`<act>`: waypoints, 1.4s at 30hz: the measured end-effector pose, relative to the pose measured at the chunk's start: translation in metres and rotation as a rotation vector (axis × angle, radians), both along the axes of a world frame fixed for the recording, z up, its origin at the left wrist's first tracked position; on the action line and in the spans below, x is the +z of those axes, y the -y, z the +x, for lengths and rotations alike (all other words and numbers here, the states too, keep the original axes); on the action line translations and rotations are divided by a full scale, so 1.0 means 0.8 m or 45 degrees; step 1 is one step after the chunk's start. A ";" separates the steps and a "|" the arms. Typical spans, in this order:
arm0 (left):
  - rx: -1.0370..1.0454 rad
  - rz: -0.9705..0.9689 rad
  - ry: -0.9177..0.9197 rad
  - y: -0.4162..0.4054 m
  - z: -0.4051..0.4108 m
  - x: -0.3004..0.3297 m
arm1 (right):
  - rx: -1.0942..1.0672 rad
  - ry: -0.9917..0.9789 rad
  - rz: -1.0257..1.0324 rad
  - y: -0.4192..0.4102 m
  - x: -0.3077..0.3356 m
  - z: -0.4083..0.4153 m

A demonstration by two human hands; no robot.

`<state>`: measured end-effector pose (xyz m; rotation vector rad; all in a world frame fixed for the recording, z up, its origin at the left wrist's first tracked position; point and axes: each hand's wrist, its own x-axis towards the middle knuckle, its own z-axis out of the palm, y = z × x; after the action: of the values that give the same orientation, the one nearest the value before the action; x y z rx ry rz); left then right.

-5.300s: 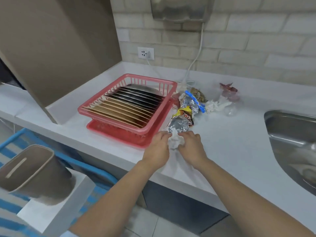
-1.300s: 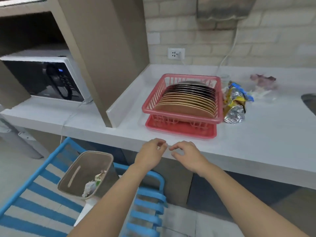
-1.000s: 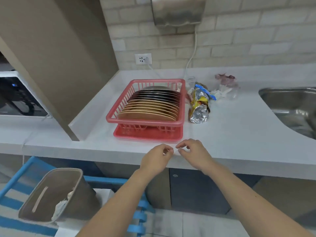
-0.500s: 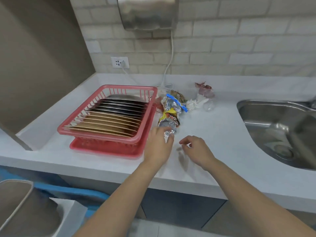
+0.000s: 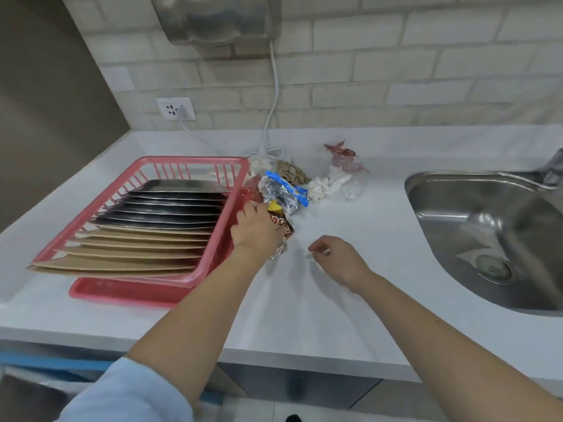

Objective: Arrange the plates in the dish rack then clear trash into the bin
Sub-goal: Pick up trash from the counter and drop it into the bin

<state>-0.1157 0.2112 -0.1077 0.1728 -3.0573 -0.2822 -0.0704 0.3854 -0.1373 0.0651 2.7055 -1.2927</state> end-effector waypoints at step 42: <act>-0.285 1.704 -0.363 0.067 0.157 0.118 | 0.254 -0.303 -0.959 0.103 0.181 0.050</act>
<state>0.0097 0.1579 -0.0132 -0.1495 -2.0817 -2.0385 -0.0304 0.3031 0.0072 -0.4472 2.1182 -2.2465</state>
